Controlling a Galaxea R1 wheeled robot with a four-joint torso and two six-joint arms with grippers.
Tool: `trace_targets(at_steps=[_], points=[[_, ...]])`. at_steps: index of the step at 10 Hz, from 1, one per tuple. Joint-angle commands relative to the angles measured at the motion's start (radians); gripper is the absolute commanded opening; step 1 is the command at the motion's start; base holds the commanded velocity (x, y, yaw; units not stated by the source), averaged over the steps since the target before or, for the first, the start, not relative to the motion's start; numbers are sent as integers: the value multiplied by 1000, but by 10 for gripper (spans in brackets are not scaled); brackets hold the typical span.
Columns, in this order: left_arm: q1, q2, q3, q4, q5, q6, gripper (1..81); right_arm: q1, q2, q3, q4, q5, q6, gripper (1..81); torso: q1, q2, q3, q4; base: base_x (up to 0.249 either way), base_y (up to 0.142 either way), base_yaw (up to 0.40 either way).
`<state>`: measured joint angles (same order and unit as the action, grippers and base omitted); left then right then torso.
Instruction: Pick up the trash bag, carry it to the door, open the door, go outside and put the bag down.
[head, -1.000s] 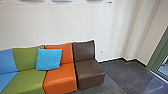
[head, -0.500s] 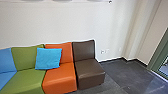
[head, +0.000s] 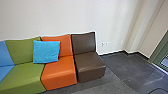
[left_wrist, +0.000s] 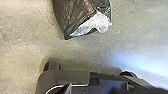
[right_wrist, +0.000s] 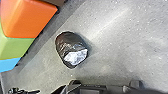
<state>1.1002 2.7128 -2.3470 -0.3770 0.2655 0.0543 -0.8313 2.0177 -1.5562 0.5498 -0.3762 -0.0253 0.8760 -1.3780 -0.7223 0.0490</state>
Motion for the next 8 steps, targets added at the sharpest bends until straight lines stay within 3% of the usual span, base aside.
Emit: trace_targets(at_steps=[1,3,8], points=[[-90,-20,-12,-39,70,-1,811,252,-93,-96,84,-263,1,811,63,-97,2,0,0,0,0],[-140,-19,-38,-83,87,-1,811,297,-106,-88,96,-317,1,811,93,-145,-29,0,0,0,0],[-262,82,-202,-148,208,-1,811,292,-107,-94,98,-319,-1,811,196,-309,-41,0,0,0,0]])
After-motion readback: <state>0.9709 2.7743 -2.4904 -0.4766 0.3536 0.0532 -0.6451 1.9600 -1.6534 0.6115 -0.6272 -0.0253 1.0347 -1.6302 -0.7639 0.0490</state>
